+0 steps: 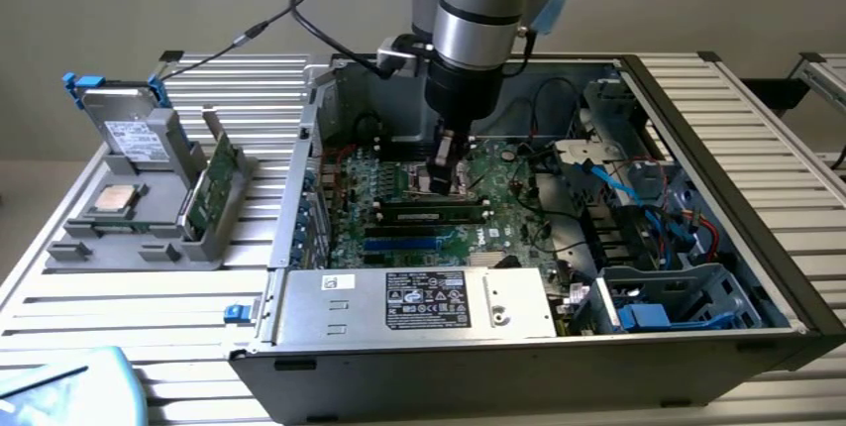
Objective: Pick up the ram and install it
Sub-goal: 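Press down the ram until it locks into place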
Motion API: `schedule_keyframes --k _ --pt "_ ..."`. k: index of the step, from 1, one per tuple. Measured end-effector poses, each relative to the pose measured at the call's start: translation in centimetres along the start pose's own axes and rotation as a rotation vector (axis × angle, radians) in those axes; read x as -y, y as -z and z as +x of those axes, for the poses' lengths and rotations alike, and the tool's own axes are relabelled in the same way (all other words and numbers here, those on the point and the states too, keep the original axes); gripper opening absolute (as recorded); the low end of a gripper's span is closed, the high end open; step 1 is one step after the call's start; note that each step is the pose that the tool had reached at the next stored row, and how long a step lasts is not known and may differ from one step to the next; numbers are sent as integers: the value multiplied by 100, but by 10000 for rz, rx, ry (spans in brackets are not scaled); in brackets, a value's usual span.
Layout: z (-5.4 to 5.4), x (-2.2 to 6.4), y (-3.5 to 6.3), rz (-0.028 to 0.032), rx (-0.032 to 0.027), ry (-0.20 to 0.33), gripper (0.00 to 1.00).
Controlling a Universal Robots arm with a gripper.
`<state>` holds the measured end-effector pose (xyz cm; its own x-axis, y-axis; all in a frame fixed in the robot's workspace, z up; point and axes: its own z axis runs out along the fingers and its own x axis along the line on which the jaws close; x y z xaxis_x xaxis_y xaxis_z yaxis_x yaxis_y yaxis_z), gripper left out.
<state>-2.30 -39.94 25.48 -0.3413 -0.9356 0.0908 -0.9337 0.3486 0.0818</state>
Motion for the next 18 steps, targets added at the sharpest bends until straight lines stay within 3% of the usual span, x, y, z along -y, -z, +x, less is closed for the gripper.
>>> schedule_keyframes --k 18 --pt "0 0 -1 -271 244 -2964 11"
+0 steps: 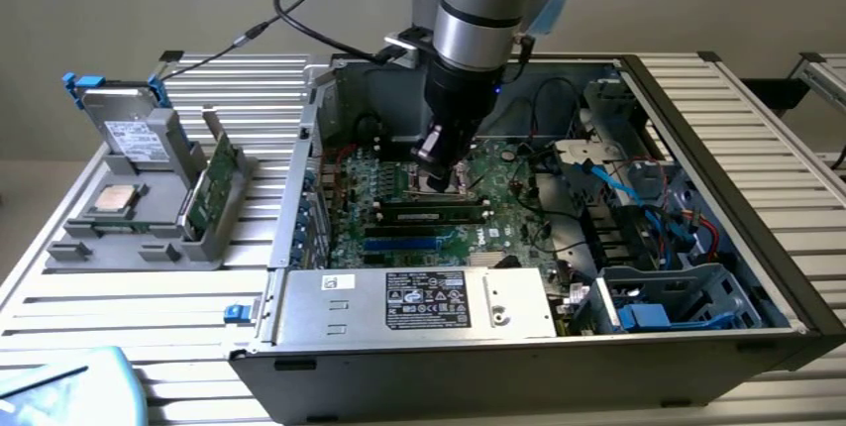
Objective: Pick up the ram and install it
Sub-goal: 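Press down the ram until it locks into place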
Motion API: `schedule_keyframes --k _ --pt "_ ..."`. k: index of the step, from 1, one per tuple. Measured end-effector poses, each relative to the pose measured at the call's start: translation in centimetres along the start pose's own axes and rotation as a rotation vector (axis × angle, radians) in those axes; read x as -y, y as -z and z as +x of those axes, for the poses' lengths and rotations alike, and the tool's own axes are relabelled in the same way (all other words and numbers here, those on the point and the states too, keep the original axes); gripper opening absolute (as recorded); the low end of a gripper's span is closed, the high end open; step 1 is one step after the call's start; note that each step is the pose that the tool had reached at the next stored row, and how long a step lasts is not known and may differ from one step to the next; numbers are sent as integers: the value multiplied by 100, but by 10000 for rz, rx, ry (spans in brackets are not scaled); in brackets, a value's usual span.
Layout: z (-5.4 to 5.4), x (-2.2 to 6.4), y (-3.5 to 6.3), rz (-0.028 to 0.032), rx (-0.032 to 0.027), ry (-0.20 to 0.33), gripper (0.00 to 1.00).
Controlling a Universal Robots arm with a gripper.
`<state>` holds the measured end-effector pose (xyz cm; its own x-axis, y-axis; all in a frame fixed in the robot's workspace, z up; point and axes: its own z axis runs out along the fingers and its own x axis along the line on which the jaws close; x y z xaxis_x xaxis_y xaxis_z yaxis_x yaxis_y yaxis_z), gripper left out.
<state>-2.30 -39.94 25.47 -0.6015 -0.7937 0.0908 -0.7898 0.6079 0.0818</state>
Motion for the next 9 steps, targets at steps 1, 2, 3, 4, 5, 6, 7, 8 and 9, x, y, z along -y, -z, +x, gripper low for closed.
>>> schedule_keyframes --k 1,2,3,4,5,6,7,8,9 --pt "0 0 0 -16 14 -170 11" --pt "0 0 0 -31 28 -334 11" --pt "0 0 0 -45 40 -494 11" --pt "0 0 0 -60 53 -653 11" --pt "0 0 0 -75 67 -818 11" --pt "0 0 0 -89 81 -977 11" --pt "0 0 0 -105 94 -1141 11" --pt "0 0 0 -119 107 -1298 11" --pt "0 0 0 -133 120 -1450 11"
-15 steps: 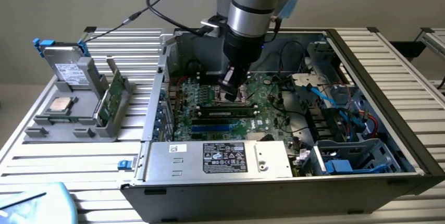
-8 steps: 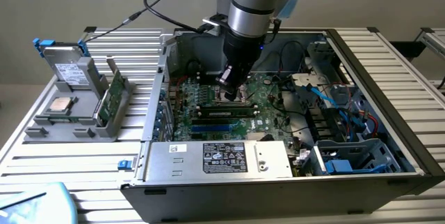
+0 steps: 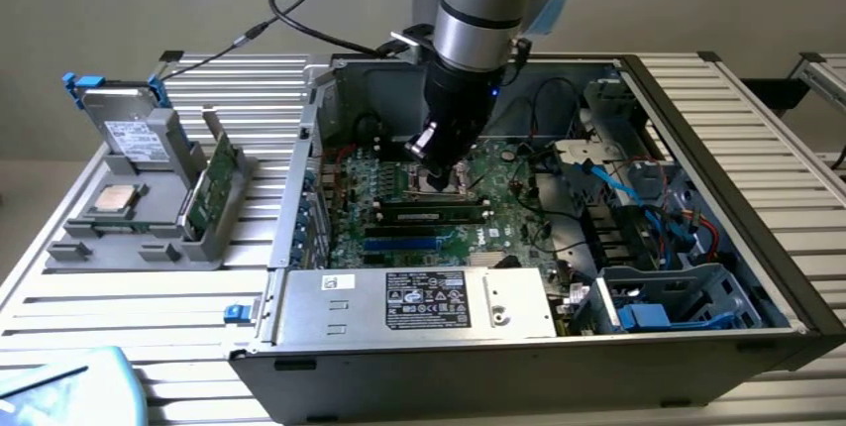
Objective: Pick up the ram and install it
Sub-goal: 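Press down the ram until it locks into place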
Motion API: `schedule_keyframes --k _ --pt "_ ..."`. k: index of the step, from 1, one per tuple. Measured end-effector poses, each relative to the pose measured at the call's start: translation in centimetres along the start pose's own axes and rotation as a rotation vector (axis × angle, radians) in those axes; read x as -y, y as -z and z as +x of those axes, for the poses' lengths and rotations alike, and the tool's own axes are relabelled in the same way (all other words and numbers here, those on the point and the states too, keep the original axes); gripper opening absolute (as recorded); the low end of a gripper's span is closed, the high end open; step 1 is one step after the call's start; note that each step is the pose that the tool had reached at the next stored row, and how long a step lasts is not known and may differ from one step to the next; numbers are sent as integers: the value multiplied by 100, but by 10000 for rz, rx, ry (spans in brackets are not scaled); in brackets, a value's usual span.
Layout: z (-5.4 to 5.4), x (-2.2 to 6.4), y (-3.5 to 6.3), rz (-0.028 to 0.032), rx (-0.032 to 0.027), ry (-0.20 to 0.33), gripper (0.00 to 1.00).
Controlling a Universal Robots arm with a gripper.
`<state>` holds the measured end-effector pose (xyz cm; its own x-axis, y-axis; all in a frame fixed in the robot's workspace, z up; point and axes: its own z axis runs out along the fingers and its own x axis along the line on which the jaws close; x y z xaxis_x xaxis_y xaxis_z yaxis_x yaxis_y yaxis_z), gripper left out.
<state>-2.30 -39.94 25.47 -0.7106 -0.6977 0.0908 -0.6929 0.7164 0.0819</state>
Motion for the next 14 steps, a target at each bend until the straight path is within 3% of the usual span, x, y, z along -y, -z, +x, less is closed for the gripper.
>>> schedule_keyframes --k 14 --pt "-1 0 -2 -176 159 -2050 11"
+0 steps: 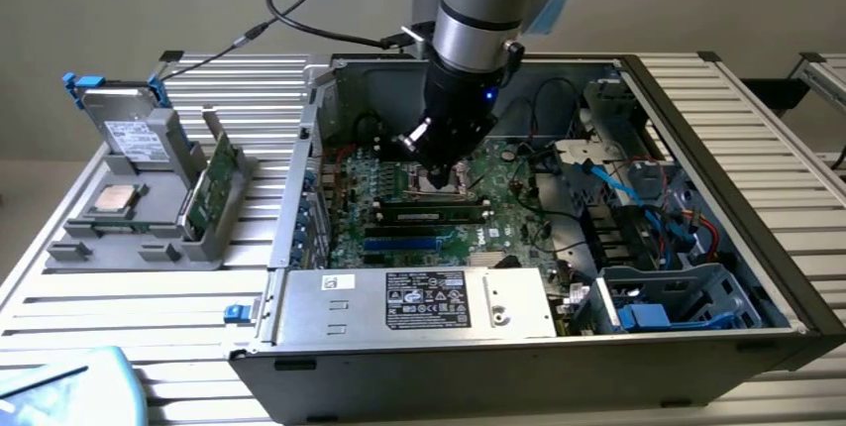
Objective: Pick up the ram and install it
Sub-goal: 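Press down the ram until it locks into place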
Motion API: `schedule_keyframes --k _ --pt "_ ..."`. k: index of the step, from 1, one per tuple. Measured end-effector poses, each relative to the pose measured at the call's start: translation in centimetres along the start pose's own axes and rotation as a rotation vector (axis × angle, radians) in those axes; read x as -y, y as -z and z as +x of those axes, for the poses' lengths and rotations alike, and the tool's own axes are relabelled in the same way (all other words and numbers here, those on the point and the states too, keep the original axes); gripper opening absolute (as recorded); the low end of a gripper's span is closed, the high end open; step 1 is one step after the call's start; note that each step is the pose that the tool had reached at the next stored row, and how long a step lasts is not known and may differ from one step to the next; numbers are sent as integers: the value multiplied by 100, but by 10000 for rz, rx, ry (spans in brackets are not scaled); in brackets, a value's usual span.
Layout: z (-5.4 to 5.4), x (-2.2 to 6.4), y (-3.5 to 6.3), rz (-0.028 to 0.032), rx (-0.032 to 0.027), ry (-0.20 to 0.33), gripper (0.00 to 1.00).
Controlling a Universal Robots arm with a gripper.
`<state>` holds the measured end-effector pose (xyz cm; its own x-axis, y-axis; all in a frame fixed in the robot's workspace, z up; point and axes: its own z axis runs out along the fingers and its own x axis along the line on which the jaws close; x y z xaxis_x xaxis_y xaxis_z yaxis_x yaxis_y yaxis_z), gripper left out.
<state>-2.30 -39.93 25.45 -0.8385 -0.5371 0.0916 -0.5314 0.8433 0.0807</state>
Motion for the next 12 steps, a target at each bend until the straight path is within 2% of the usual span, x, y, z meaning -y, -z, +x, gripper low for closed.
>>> schedule_keyframes --k 4,12 --pt "0 1 0 33 -31 -378 11" --pt "0 0 0 183 -125 -1112 11"
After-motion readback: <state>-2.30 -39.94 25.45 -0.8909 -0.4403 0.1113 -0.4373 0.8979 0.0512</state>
